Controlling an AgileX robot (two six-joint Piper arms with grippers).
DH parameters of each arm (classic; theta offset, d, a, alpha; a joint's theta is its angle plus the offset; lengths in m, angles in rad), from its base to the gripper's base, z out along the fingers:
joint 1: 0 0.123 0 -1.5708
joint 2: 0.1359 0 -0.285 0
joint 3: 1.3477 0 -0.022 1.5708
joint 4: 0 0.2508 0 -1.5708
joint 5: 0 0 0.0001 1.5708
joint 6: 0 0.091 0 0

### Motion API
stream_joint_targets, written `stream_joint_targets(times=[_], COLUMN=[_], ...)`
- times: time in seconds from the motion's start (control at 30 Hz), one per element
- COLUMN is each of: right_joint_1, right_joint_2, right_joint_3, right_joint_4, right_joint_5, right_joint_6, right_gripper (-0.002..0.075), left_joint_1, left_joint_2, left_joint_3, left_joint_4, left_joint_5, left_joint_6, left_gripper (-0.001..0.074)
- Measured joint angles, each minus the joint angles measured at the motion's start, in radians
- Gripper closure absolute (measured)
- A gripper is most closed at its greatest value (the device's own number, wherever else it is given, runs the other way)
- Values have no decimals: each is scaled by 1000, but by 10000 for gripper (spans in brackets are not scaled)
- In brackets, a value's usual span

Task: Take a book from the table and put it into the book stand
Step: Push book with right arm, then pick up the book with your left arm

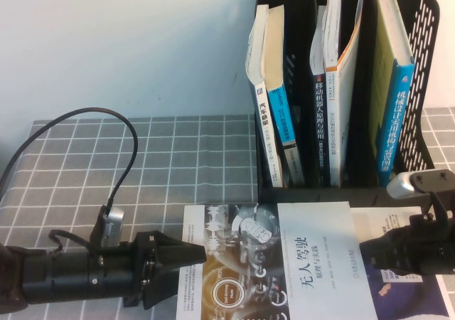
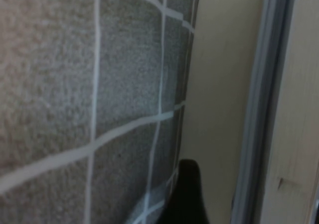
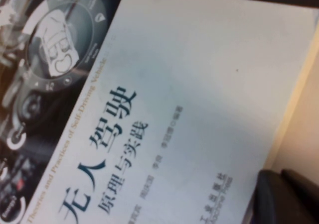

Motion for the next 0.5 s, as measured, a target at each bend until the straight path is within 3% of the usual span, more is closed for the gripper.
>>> stream_joint_targets(times=[0.23, 0.43, 0.5], right_joint_1=[0, 0, 0], right_joint_2=[0, 0, 0], right_joint_3=[-1, -1, -1], right_joint_4=[8, 19, 19], right_joint_5=[17, 35, 35], right_joint_6=[-13, -17, -25], right_gripper=[729, 729, 729], left_joint_1=[-4, -5, -5], left_joint_2=[1, 2, 2], left_joint_3=[0, 0, 0], left_joint_4=[0, 0, 0], left_joint_5=[2, 6, 10], left_joint_6=[25, 63, 88], left_gripper=[313, 607, 636])
